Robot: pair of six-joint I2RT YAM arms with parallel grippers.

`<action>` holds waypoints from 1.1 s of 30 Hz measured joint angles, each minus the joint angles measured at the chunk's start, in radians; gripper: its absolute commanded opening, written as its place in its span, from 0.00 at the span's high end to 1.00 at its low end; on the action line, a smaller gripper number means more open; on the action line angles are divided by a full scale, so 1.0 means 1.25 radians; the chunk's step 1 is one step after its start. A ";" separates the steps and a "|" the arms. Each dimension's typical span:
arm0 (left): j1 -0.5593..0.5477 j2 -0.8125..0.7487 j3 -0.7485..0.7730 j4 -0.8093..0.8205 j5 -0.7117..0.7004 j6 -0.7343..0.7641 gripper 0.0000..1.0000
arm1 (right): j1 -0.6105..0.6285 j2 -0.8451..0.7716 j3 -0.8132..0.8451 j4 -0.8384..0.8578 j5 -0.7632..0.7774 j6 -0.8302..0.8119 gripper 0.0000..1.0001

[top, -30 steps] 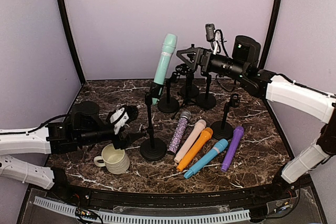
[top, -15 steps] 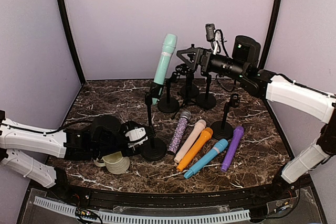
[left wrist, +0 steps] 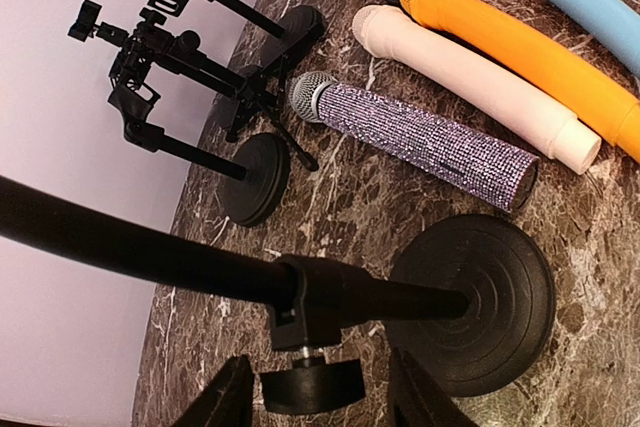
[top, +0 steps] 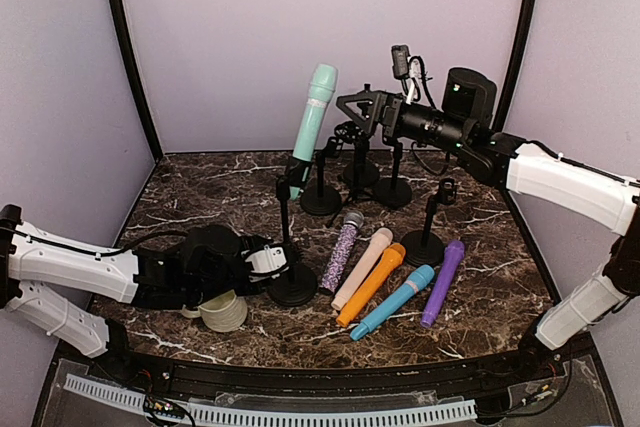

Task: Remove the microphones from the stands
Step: Unscrew the knob on the microphone stand.

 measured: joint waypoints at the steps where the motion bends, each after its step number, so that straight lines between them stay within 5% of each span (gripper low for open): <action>1: 0.000 0.000 0.000 0.002 -0.002 0.002 0.55 | 0.000 0.000 0.000 0.000 0.000 0.000 0.09; 21: 0.000 0.000 -0.002 -0.006 -0.005 -0.041 0.79 | 0.000 0.000 0.000 0.000 0.000 0.000 0.09; 33: 0.076 -0.048 -0.004 -0.068 0.200 -0.241 0.83 | 0.000 0.000 0.000 0.001 -0.001 0.004 0.09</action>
